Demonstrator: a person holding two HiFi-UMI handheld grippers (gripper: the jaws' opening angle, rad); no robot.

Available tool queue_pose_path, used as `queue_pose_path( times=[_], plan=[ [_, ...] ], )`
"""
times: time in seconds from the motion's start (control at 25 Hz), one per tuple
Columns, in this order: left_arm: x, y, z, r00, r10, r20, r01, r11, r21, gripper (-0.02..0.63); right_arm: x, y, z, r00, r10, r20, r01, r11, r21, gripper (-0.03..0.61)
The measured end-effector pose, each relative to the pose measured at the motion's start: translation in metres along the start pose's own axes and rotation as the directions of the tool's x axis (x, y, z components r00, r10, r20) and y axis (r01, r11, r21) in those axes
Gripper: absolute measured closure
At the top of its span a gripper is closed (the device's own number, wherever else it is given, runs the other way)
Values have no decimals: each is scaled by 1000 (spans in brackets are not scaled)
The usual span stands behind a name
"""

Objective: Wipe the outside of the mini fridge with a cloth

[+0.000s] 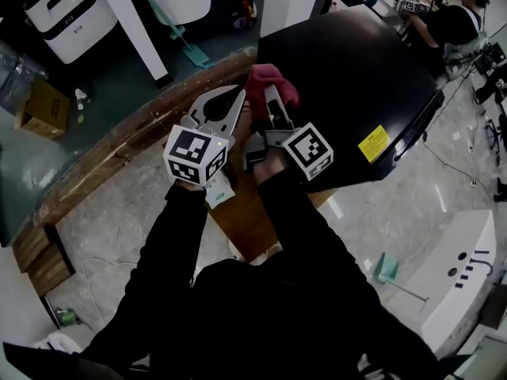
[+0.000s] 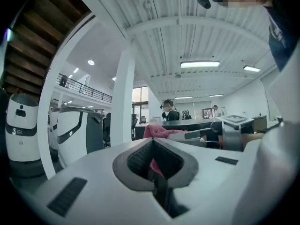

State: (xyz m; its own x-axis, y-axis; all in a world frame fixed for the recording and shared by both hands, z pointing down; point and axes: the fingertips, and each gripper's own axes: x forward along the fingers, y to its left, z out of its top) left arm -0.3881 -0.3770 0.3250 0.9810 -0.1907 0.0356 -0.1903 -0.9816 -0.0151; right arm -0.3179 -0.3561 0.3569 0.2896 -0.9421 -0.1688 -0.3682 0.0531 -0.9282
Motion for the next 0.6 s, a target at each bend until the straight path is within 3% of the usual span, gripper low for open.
queue_pose_path(
  times=[0.24, 0.6],
  plan=[
    [7, 16, 21, 999, -7, 39, 6, 1000, 23, 607, 18, -4, 14, 997, 0, 81, -6, 998, 67, 468],
    [21, 17, -23, 999, -35, -33, 36, 999, 11, 607, 18, -36, 2, 996, -24, 91, 13, 993, 115, 457]
  ],
)
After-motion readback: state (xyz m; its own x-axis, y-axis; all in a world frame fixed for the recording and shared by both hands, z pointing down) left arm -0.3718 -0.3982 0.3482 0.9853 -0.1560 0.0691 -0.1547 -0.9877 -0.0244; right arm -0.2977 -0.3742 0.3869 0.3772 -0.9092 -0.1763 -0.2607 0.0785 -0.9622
